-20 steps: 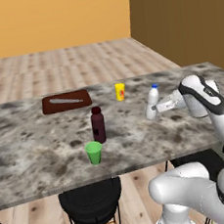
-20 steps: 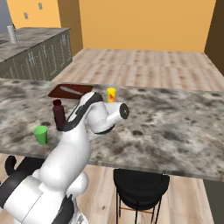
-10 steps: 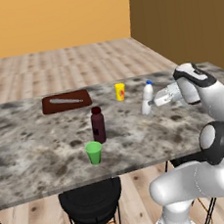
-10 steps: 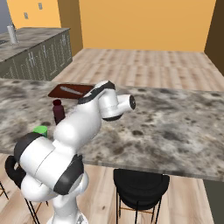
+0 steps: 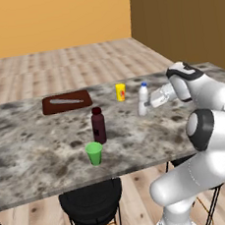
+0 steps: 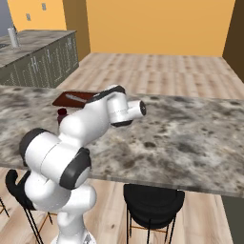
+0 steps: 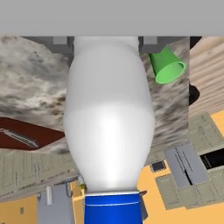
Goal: Place the drinks on the dining counter in a tight cluster.
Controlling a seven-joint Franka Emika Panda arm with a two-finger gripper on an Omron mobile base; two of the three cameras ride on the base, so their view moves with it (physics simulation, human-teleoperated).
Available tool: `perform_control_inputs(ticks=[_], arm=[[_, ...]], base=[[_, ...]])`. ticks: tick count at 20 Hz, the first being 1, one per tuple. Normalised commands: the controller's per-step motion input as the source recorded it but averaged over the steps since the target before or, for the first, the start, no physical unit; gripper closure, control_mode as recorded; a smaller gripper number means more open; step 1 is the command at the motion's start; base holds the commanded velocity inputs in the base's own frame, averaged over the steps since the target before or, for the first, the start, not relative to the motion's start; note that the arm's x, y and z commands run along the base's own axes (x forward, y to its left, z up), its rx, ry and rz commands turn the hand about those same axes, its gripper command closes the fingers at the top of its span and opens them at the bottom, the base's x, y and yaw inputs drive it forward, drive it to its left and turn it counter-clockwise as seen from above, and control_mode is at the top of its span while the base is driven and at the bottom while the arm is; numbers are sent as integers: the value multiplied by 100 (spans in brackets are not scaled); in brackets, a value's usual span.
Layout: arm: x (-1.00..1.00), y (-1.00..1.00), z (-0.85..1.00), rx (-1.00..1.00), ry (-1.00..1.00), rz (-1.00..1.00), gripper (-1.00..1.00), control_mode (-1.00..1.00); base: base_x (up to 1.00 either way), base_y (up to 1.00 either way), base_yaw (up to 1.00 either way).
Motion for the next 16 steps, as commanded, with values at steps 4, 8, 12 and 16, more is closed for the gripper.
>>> perform_control_inputs(ticks=[4, 8, 12, 16], arm=[[1, 26, -21, 0, -14, 0, 100, -100], [6, 28, -18, -5, -10, 0, 100, -100], [15, 28, -19, -6, -10, 1, 100, -100], [21, 26, -18, -1, 0, 6, 100, -100]], base=[[0, 0, 0], [0, 0, 0], [0, 0, 0], [0, 0, 0]])
